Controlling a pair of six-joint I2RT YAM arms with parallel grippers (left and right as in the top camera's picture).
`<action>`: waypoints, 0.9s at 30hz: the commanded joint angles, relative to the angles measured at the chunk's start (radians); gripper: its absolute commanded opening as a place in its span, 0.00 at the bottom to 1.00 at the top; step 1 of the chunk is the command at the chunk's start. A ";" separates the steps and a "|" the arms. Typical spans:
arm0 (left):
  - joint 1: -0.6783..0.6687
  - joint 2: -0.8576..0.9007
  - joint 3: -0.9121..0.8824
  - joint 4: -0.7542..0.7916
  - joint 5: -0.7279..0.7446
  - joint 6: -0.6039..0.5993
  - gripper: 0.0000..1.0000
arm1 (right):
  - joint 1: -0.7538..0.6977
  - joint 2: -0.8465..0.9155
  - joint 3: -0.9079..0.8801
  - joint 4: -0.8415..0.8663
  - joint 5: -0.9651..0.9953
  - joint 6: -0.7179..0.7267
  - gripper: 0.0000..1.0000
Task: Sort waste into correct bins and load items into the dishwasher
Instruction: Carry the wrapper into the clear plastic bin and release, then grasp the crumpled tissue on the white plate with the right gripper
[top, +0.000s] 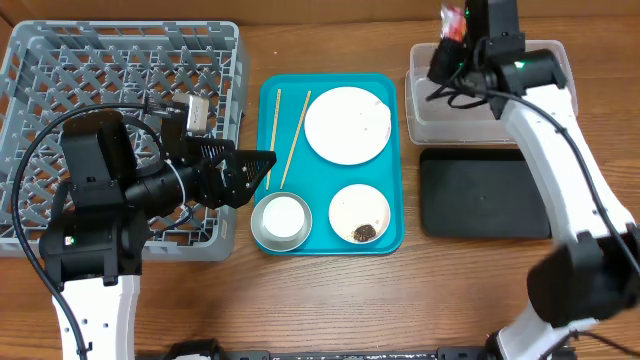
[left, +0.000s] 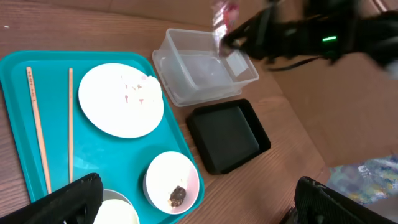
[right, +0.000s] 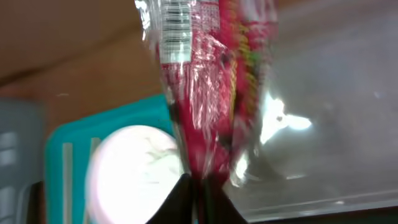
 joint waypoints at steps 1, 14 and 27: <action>-0.006 0.006 0.016 0.002 0.023 -0.010 1.00 | -0.009 0.059 -0.033 -0.010 -0.003 0.007 0.36; -0.006 0.006 0.016 0.002 0.023 -0.010 1.00 | 0.150 -0.029 0.024 -0.003 -0.235 -0.286 0.43; -0.006 0.006 0.016 0.002 0.023 -0.010 1.00 | 0.324 0.179 -0.035 0.147 0.195 -0.286 0.58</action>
